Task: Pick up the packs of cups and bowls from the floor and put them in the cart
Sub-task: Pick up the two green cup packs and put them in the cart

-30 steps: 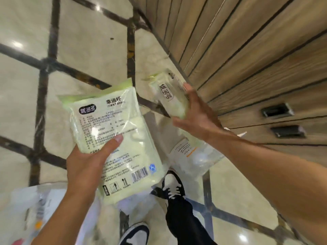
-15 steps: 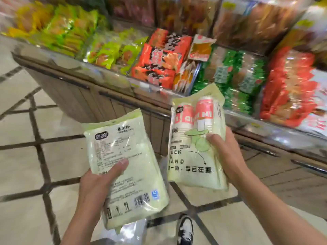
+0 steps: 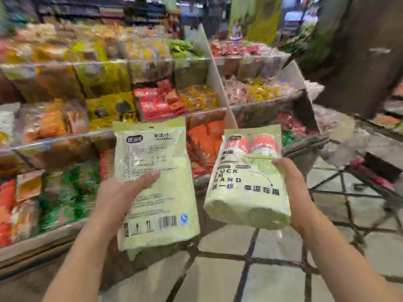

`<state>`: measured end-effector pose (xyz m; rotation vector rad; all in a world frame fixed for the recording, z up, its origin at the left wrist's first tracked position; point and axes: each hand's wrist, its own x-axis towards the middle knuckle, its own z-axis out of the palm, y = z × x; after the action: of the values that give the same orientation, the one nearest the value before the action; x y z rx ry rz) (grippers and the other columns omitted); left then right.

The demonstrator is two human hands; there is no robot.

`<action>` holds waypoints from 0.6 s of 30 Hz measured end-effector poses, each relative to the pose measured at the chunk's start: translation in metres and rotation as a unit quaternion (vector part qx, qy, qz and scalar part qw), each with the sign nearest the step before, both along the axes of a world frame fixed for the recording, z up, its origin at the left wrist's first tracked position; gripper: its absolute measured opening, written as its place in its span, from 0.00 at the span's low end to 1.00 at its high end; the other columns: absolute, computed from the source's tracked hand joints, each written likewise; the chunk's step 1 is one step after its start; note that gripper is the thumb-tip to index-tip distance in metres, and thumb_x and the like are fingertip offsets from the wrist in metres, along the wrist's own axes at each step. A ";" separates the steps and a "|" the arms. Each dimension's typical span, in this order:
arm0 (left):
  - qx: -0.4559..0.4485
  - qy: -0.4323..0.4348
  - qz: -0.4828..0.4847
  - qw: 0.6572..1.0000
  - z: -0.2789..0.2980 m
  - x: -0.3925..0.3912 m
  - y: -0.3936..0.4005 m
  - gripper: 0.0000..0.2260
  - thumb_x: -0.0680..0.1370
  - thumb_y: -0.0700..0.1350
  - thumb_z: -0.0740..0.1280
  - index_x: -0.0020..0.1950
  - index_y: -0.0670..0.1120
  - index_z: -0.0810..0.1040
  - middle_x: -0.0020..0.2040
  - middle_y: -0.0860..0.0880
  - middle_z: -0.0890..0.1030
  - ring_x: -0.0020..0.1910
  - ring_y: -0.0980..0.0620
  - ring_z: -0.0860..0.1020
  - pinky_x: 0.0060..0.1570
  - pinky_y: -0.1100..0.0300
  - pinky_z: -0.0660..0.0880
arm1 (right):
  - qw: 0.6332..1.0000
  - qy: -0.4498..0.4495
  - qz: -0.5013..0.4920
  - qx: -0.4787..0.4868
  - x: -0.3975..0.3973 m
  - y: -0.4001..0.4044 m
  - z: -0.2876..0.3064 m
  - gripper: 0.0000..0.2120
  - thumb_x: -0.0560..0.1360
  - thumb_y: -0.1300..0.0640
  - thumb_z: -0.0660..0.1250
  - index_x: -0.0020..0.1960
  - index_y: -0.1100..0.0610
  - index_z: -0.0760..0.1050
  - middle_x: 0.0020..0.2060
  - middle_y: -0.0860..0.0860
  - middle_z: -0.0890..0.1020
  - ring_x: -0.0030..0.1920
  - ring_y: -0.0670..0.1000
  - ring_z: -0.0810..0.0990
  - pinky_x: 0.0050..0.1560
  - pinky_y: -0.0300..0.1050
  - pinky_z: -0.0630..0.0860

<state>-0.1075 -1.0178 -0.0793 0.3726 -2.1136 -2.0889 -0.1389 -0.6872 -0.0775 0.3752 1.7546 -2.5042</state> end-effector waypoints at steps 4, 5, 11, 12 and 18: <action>0.017 0.020 -0.106 0.994 0.036 -0.010 0.132 0.24 0.65 0.45 0.85 0.60 0.47 0.85 0.50 0.47 0.89 0.49 0.45 0.88 0.51 0.48 0.84 | 0.996 0.030 -0.059 0.065 0.052 0.125 0.033 0.54 0.54 0.32 0.84 0.71 0.58 0.73 0.59 0.62 0.85 0.56 0.64 0.86 0.52 0.64 0.84; 0.025 0.016 -0.129 0.991 0.041 -0.008 0.166 0.26 0.63 0.46 0.85 0.60 0.47 0.85 0.52 0.46 0.89 0.50 0.43 0.88 0.54 0.44 0.83 | 0.992 0.027 -0.090 0.086 0.065 0.157 0.039 0.57 0.50 0.36 0.86 0.72 0.57 0.69 0.59 0.61 0.84 0.53 0.64 0.87 0.46 0.62 0.85; 0.046 0.012 -0.221 0.974 0.073 0.008 0.351 0.15 0.70 0.40 0.80 0.56 0.44 0.86 0.46 0.45 0.89 0.45 0.43 0.89 0.45 0.52 0.83 | 0.975 -0.019 -0.172 0.139 0.139 0.316 0.075 0.32 0.70 0.53 0.80 0.67 0.53 0.65 0.56 0.60 0.83 0.46 0.62 0.89 0.40 0.56 0.85; 0.045 0.011 -0.234 0.971 0.078 0.010 0.378 0.14 0.70 0.40 0.80 0.55 0.44 0.86 0.45 0.45 0.89 0.44 0.43 0.89 0.45 0.51 0.83 | 0.972 -0.021 -0.179 0.149 0.147 0.338 0.081 0.30 0.71 0.53 0.79 0.66 0.53 0.66 0.56 0.60 0.84 0.45 0.62 0.89 0.40 0.57 0.85; 0.018 0.004 -0.294 0.956 0.092 -0.012 0.510 0.13 0.69 0.44 0.82 0.52 0.47 0.88 0.45 0.47 0.90 0.45 0.45 0.89 0.51 0.46 0.84 | 0.950 -0.028 -0.244 0.194 0.176 0.445 0.092 0.31 0.66 0.53 0.82 0.65 0.54 0.73 0.48 0.59 0.88 0.42 0.61 0.89 0.36 0.53 0.84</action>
<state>-0.1195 -0.5074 0.0127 -0.3105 -2.3965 -2.4063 0.0372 -0.2427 0.0149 1.0067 2.3719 -2.3645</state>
